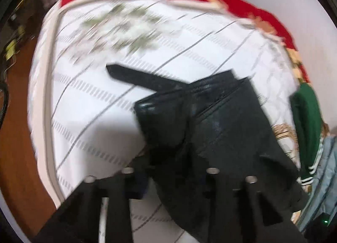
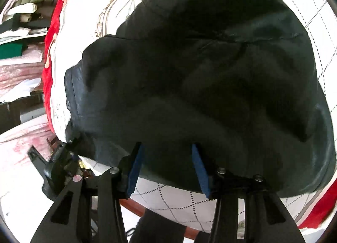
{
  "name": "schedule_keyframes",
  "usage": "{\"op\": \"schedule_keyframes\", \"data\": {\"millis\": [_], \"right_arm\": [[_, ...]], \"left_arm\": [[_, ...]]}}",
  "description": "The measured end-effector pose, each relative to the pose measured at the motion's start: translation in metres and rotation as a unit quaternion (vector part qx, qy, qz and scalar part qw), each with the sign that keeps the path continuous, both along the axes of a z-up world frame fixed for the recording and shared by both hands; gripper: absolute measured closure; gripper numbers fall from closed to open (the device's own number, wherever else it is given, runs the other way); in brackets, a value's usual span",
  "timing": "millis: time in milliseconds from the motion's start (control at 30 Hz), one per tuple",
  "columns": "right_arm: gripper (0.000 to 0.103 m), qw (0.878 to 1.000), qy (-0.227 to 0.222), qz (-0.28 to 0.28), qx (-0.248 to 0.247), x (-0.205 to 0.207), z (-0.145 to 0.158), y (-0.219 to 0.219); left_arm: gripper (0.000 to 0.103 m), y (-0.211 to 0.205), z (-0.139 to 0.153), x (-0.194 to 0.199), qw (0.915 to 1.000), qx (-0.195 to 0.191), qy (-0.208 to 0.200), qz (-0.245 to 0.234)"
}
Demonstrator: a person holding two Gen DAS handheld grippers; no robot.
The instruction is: Fold large clothes
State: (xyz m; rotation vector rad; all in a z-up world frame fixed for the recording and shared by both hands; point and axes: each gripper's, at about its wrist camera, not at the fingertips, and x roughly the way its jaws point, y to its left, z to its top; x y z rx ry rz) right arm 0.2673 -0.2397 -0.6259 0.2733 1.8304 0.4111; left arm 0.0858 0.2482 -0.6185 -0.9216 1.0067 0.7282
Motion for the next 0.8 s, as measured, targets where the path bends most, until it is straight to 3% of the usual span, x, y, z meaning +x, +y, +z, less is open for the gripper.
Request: {"op": "schedule_keyframes", "data": {"millis": [100,233,367,500,667,733,800], "right_arm": [[0.053,1.000,-0.013,0.004,-0.006,-0.006,0.000,0.015],[0.053,1.000,-0.018,-0.007,-0.007,-0.001,-0.001,0.009],[0.053,0.999,-0.007,-0.042,-0.013,-0.004,-0.002,-0.017],[0.053,0.996,0.004,-0.091,-0.006,-0.022,0.004,-0.056],[0.053,0.991,0.021,-0.134,0.001,-0.047,0.008,-0.092],[0.051,0.988,0.028,-0.155,0.005,-0.063,0.010,-0.104],[0.030,0.983,0.034,-0.179,0.005,-0.082,0.009,-0.116]], "left_arm": [[0.086,0.009,0.022,0.014,0.9987,0.015,-0.036,-0.032],[0.085,0.013,0.033,0.011,0.9943,-0.004,-0.096,-0.047],[0.077,0.018,-0.002,0.001,0.9953,-0.069,-0.066,-0.012],[0.071,0.027,-0.011,-0.025,0.9898,-0.129,-0.058,0.021],[0.068,0.005,0.012,-0.023,0.9957,-0.080,0.017,-0.042],[0.055,-0.009,0.022,-0.008,0.9943,-0.059,0.025,-0.086],[0.040,-0.028,0.035,0.017,0.9894,-0.029,0.027,-0.139]]}}
